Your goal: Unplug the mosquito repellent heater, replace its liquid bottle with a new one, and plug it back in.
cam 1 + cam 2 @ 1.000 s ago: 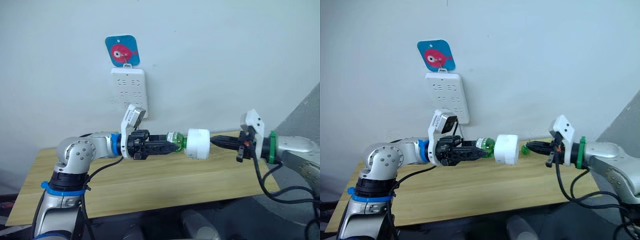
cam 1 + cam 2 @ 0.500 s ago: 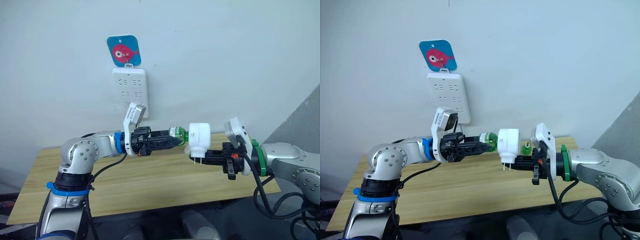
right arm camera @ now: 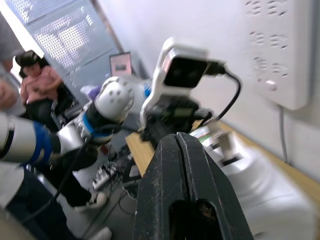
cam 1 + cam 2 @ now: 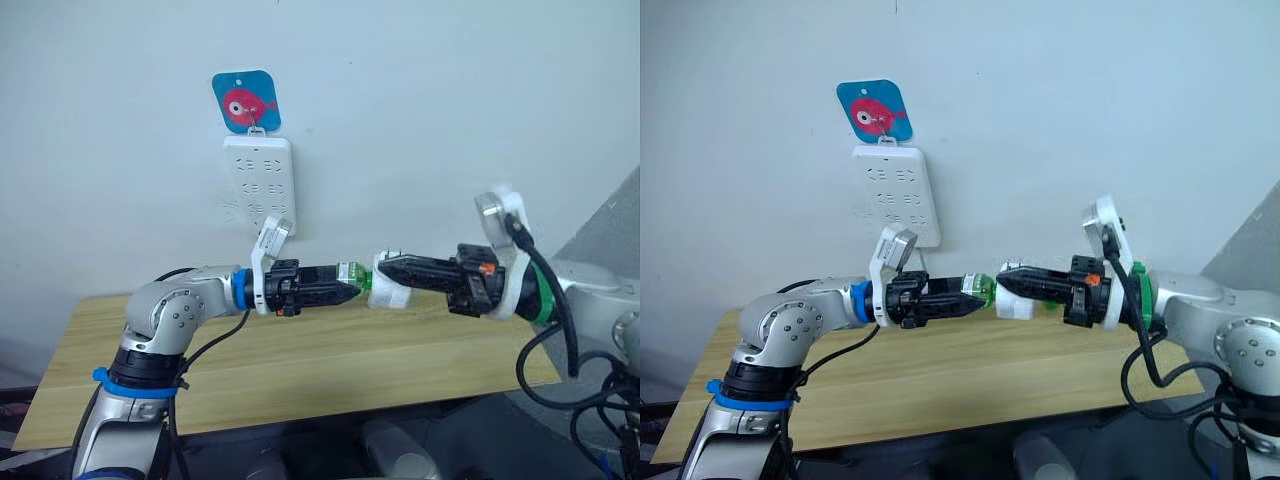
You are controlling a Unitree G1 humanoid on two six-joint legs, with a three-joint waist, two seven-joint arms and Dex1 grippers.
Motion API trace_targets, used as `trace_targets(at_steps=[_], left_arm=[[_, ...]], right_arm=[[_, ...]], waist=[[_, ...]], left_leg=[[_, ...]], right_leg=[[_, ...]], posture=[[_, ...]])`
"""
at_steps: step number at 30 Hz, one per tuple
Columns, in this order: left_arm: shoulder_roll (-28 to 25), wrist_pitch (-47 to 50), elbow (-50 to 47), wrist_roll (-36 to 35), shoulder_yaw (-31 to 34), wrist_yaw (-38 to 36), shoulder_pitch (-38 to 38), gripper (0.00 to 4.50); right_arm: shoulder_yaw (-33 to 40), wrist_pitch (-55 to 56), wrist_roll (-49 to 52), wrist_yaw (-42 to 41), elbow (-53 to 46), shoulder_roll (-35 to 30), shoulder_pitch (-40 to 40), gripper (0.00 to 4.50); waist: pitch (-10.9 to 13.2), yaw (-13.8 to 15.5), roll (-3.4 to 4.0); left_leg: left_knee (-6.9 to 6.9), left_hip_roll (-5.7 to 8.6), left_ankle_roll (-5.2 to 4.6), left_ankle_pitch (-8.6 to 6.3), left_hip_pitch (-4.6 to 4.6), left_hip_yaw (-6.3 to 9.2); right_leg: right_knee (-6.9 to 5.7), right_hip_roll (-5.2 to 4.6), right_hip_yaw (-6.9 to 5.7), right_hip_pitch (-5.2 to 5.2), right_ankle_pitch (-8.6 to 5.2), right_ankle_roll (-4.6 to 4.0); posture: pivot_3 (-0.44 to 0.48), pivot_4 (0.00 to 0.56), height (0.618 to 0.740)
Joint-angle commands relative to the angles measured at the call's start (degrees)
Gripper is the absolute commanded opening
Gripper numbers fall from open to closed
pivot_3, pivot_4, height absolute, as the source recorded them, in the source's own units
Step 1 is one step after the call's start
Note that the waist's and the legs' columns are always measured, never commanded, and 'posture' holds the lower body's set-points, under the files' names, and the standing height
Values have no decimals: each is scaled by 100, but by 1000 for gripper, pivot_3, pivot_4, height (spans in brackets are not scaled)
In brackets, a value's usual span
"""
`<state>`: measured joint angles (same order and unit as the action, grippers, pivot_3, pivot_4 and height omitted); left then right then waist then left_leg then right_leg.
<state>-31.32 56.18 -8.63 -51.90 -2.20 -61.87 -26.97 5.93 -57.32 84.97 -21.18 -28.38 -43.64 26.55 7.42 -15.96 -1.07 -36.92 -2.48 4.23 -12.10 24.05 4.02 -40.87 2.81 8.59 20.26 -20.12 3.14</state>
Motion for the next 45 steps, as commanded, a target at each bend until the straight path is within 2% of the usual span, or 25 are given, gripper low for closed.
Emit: trace_targets(at_steps=[1, 9, 20, 28, 33, 40, 45], left_arm=[[-108, -46, -239, -103, 34, -244, 6, 2415], [-147, 233, -254, -347, 188, -241, 34, 2415], [-150, 705, -238, -882, 339, -169, -84, 2415], [63, 366, -28, -584, 417, 224, -148, 2415], [180, 245, -16, -533, 416, 371, -119, 2414], [-68, 565, -175, -798, 410, 116, -20, 2413], [-230, 768, -115, -925, 442, 27, -3, 2407]], right_arm=[[43, 19, -7, 133, 200, 36, 250, 0], [140, 9, -370, -30, 496, -93, 446, 0], [-439, -80, -1453, -514, -52, -104, -337, 0], [-306, -479, -508, -725, -599, -260, -473, 0], [-256, -478, -11, -468, -675, -217, -430, 0], [-240, -415, -276, -237, -511, -72, -392, 0], [-211, -257, -944, -318, -325, -48, -385, 0]], waist=[[0, 4, 0], [0, 17, 0], [0, 22, 0], [0, 33, 0], [0, 23, 0], [0, 22, 0], [0, 22, 0]], left_leg=[[1, 0, 0, 0, 0, 1], [2, -1, 0, 0, 0, 2], [2, -2, 0, 0, -1, 1], [0, 0, 0, 0, 0, 1], [1, -2, 0, 0, -1, 0], [2, -1, 0, 0, 0, 0], [2, -1, 0, 0, 0, 0]], right_leg=[[0, 0, -1, 0, 0, 0], [1, 0, -2, 0, 0, 0], [0, 0, -2, 1, 0, 0], [2, -1, -1, -2, -1, 0], [1, 1, -1, 0, -1, 0], [2, 1, 1, 1, -1, 1], [2, 1, 0, 1, -1, 1]], posture=[[-280, 49, 733], [-269, 50, 733], [-277, 52, 733], [-277, 52, 733], [-278, 50, 733], [-276, 49, 733], [-276, 48, 733]])
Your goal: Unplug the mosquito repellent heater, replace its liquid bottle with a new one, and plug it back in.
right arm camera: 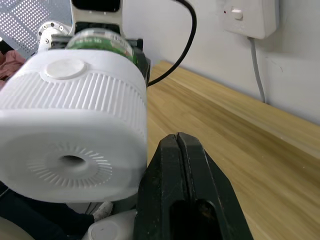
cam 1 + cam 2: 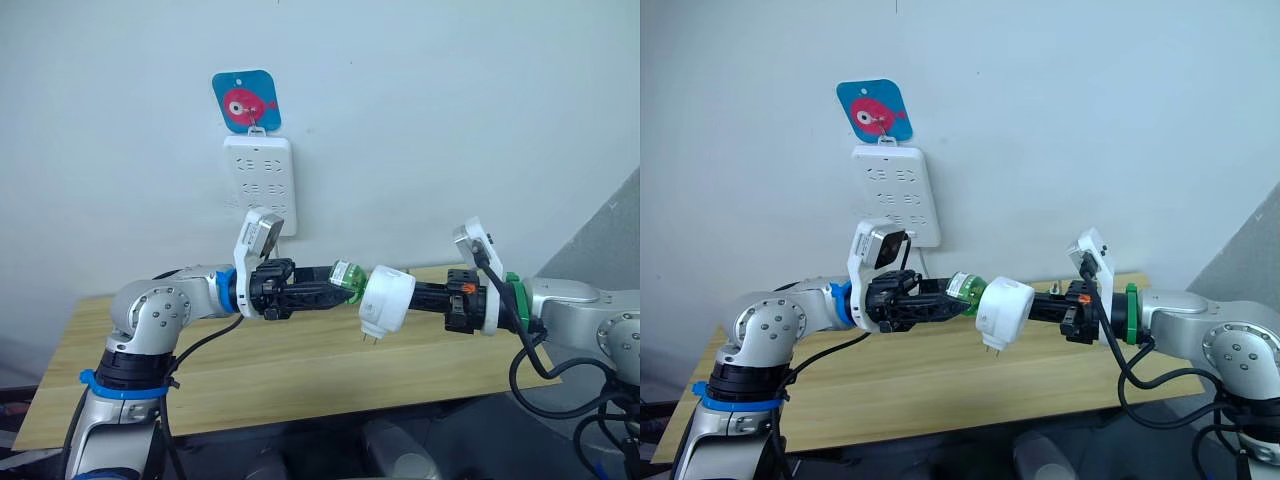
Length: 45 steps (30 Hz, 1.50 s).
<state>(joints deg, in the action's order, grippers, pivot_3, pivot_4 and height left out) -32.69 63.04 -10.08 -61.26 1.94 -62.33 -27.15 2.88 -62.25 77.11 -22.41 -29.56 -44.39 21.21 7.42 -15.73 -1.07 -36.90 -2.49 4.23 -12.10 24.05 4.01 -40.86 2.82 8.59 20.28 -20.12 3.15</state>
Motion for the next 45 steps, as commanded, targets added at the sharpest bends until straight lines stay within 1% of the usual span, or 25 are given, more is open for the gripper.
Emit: trace_targets(at_steps=[1, 7, 11, 15, 18, 24, 28, 31, 35, 39, 42, 45], left_arm=[[-121, 96, 35, 18, 20, 47, 24, 2407], [-56, 260, 119, -126, 134, 143, 4, 2396], [37, 316, 189, -207, 242, 279, -40, 2396], [81, 406, 201, -330, 303, 352, -79, 2396], [75, 465, 195, -389, 304, 363, -92, 2396], [127, 519, 228, -432, 329, 418, -137, 2396], [239, 523, 277, -488, 392, 571, -183, 2396], [308, 585, 280, -585, 459, 705, -214, 2396], [366, 675, 236, -724, 502, 903, -284, 2396], [412, 780, 222, -895, 551, 1127, -396, 2395], [426, 813, 188, -964, 560, 1232, -406, 2395], [431, 787, 160, -981, 537, 1283, -368, 2395]], right_arm=[[101, 266, -267, -259, -176, 5, 147, 0], [52, 411, -906, -748, -126, -173, 9, 0], [-156, 556, -1436, -938, -349, -219, -358, 0], [-377, 764, -2008, -948, -562, -196, -723, 0], [-469, 945, -2367, -858, -573, -34, -873, 0], [-416, 844, -2093, -713, -621, 636, -778, 0], [-363, 583, -1590, -652, -745, 835, -773, 0], [-301, 467, -1301, -557, -795, 863, -791, 0], [-240, 418, -1178, -448, -827, 821, -811, 0], [-217, 451, -1466, -576, -798, 482, -921, 0], [15, 423, -1151, -586, -694, 390, -943, 0], [62, 379, -896, -577, -731, 404, -889, 0]], waist=[[0, 0, 0], [0, 6, 0], [0, 14, 0], [0, 7, 0], [0, 7, 0], [0, -7, 0], [0, -5, 0], [0, -2, 0], [0, -3, 0], [0, 4, 0], [0, 3, 0], [0, 0, 0]], left_leg=[[0, 0, 0, 0, 0, -1], [2, 0, 0, 0, 2, 0], [3, 0, 0, 0, 1, 1], [3, -1, 0, 0, 1, 0], [0, 0, 0, 0, 1, 0], [-1, -1, 0, 0, -1, -2], [0, 0, 0, 0, 1, -1], [1, -1, 0, 0, 1, 1], [-1, 0, 0, 0, 1, 1], [-1, 1, 0, 0, 1, 0], [0, 1, 0, 0, 1, 0], [1, 0, 0, 0, 0, 0]], right_leg=[[0, 0, 1, 0, 0, 0], [1, 0, -1, 2, 0, 0], [2, 0, -3, 1, 0, 0], [1, 0, -1, 3, 0, 0], [1, 0, 0, 1, 0, 0], [-1, 0, 2, 1, 0, 0], [0, 0, 2, 1, 0, 1], [0, 0, 0, 1, 0, 1], [0, 0, 1, 0, 0, 1], [0, 0, 2, 0, 0, 1], [1, 0, 2, 1, 0, 1], [0, 1, 2, 1, 0, 1]], posture=[[-276, 48, 733], [-278, 48, 733], [-278, 48, 733], [-276, 50, 733], [-276, 50, 733], [-281, 50, 733], [-280, 51, 733], [-280, 52, 733], [-280, 53, 733], [-281, 54, 733], [-286, 57, 733], [-286, 57, 733]])
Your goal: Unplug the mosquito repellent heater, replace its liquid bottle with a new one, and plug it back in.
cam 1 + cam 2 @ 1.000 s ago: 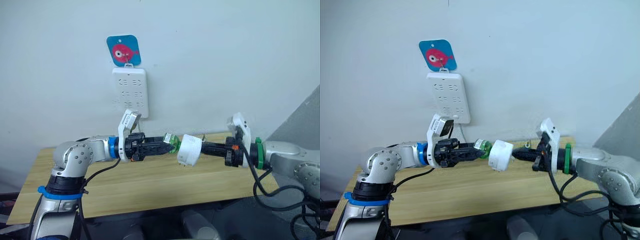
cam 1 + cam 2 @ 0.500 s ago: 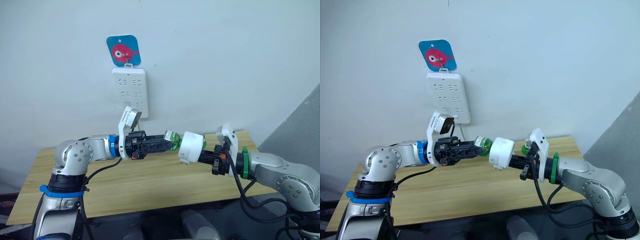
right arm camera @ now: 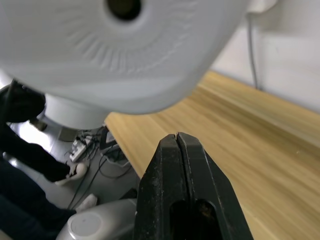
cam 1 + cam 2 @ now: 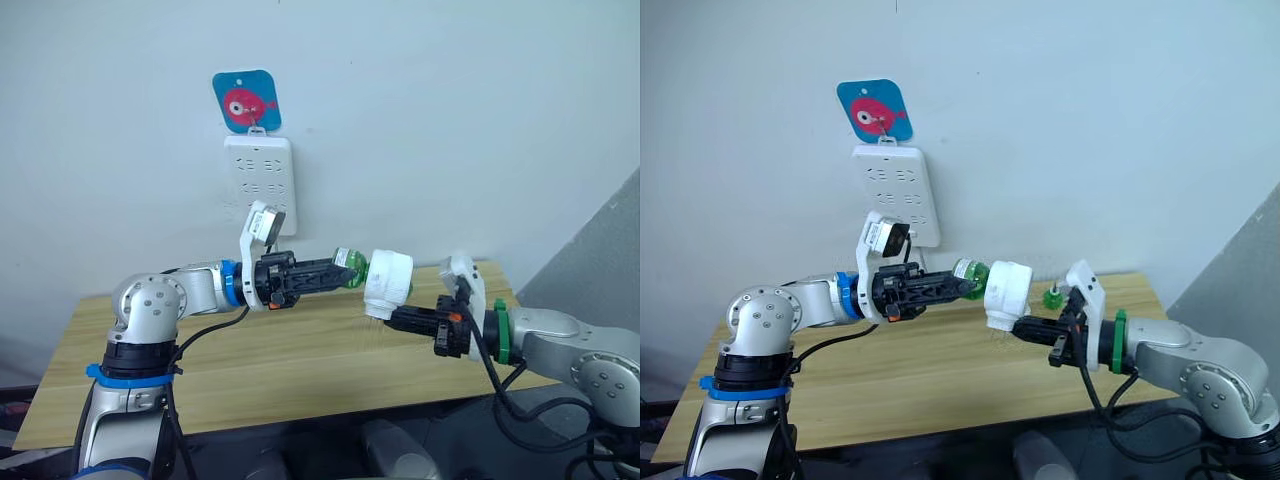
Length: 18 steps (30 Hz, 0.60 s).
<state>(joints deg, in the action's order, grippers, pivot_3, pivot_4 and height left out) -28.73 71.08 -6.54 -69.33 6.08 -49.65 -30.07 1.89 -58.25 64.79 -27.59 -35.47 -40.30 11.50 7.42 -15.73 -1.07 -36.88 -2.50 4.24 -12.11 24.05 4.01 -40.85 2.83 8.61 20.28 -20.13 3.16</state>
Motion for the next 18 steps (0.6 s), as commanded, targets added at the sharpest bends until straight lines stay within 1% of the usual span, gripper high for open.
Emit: trace_targets(at_steps=[1, 6, 9, 18], left_arm=[[39, -36, -191, -164, 116, 22, -58, 2395], [24, -154, -172, -56, 106, 0, 32, 2395], [-36, -253, -134, 61, 72, -103, 76, 2395], [-272, -535, -54, 459, -98, -696, 261, 2395]], right_arm=[[143, -26, 410, -26, -167, 26, 123, 0], [109, -51, 769, 169, -222, 99, 265, 0], [143, -124, 1169, 254, -242, 37, 324, 0], [324, -49, 2719, 736, -33, -330, 525, 0]], waist=[[0, -1, 0], [0, -2, 0], [0, -2, 0], [0, -5, 0]], left_leg=[[0, 0, 0, 0, 0, 0], [-2, 1, 0, 0, 0, -1], [0, 1, 0, 0, 1, -1], [0, 1, 0, 0, 2, -2]], right_leg=[[0, 0, 1, 0, 0, 0], [0, 0, 2, 0, 0, 0], [1, 0, 2, 0, 0, 0], [2, 0, 2, 1, 0, 0]], posture=[[-286, 57, 733], [-284, 56, 733], [-284, 56, 733], [-285, 51, 733]])
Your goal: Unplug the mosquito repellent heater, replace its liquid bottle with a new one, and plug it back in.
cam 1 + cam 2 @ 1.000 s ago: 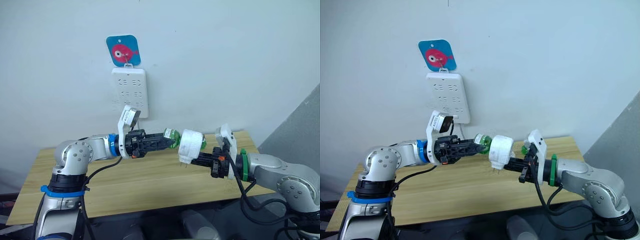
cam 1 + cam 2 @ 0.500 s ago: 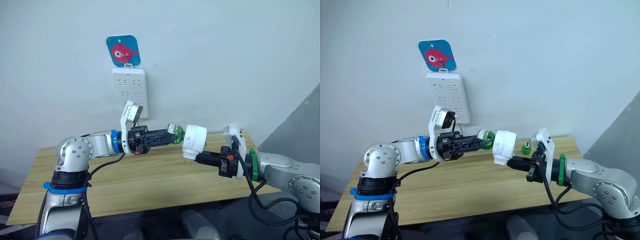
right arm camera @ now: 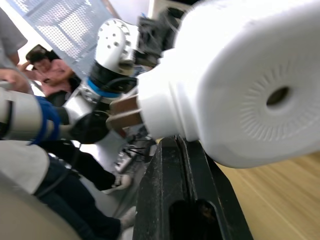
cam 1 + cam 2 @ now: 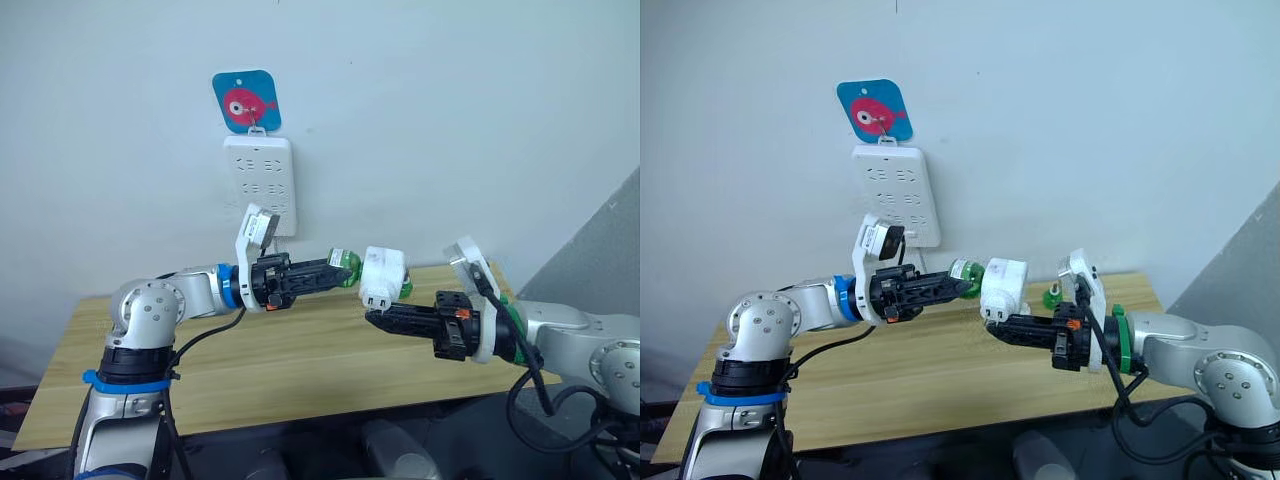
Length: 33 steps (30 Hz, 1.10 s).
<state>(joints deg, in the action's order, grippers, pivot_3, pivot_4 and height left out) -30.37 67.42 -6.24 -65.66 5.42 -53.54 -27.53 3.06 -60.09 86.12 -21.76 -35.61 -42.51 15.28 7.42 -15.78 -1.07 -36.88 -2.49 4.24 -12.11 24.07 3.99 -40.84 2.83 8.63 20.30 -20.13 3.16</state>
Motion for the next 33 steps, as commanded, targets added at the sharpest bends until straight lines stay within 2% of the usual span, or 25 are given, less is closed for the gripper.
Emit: trace_targets(at_steps=[1, 8, 16, 33], left_arm=[[-142, -191, -86, 135, -54, -383, 26, 2395], [-303, -352, -169, 392, -192, -771, 149, 2395], [-398, -417, -308, 479, -242, -972, 274, 2392], [-203, -402, -188, 423, -127, -673, 188, 2341]], right_arm=[[216, 156, 727, 213, 7, -151, 163, 0], [169, 380, 1406, 663, 195, -303, 332, 0], [96, 566, 1455, 1111, 423, -169, 570, 0], [117, 437, 1355, 898, 308, -355, 491, 0]], waist=[[0, -2, 0], [0, -4, 0], [0, -2, 0], [0, 8, 0]], left_leg=[[0, 0, 0, 0, 0, 0], [1, -1, 0, 0, 0, -2], [3, -2, 0, 0, 2, -3], [3, -3, 0, 0, 11, -2]], right_leg=[[0, 0, 0, 0, 0, 0], [1, 0, 1, 1, 0, 0], [2, 0, 2, 3, 0, 0], [2, 0, 2, 12, 0, 0]], posture=[[-285, 51, 733], [-285, 51, 733], [-279, 47, 733], [-282, 53, 733]])
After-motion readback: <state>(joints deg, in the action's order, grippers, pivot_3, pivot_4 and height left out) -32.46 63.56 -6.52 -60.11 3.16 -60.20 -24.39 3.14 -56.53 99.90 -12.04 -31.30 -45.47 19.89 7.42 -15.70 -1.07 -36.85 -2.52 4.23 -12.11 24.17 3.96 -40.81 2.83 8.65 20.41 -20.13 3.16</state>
